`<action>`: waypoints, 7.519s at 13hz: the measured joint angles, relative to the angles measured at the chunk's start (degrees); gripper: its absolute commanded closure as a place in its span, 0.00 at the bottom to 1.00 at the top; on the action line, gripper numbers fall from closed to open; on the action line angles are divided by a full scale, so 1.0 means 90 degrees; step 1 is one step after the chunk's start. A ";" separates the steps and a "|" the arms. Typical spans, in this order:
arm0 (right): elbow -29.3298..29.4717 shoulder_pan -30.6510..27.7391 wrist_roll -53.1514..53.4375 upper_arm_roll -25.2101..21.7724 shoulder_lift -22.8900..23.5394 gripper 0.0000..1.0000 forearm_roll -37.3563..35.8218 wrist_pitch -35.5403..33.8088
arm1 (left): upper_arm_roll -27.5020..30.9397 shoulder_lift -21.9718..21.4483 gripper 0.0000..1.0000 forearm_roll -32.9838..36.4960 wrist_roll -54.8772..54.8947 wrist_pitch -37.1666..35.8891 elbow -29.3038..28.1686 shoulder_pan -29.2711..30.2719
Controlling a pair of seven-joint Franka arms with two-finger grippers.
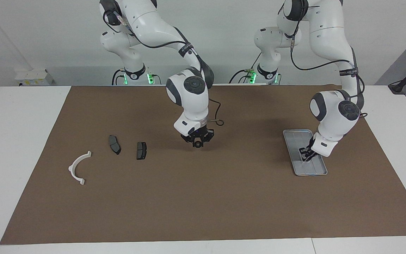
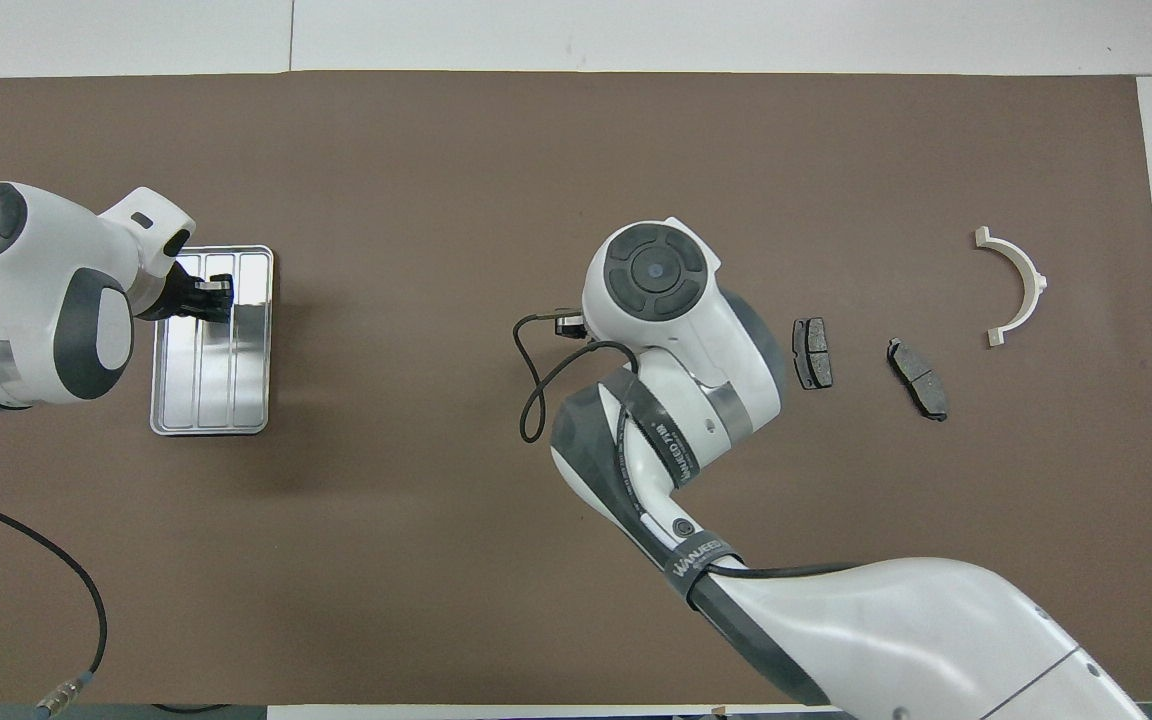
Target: Place bearing gear from tray to pile
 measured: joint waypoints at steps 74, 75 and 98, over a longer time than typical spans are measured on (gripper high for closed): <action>0.0788 -0.0010 0.0531 0.0624 0.0753 0.02 -0.0389 0.0092 | 0.0040 -0.2501 0.00 -0.0399 -0.0435 -0.4981 0.1354 -0.0237; 0.0783 -0.0009 0.0531 0.0625 0.0790 0.02 -0.0391 0.0125 | 0.0027 -0.2500 0.00 -0.0398 -0.0319 -0.4916 0.1351 -0.0233; 0.0190 0.0018 0.0530 0.0648 0.0954 0.26 -0.0425 0.0321 | -0.0306 -0.2505 0.00 -0.0189 0.0401 -0.4609 0.1595 -0.0103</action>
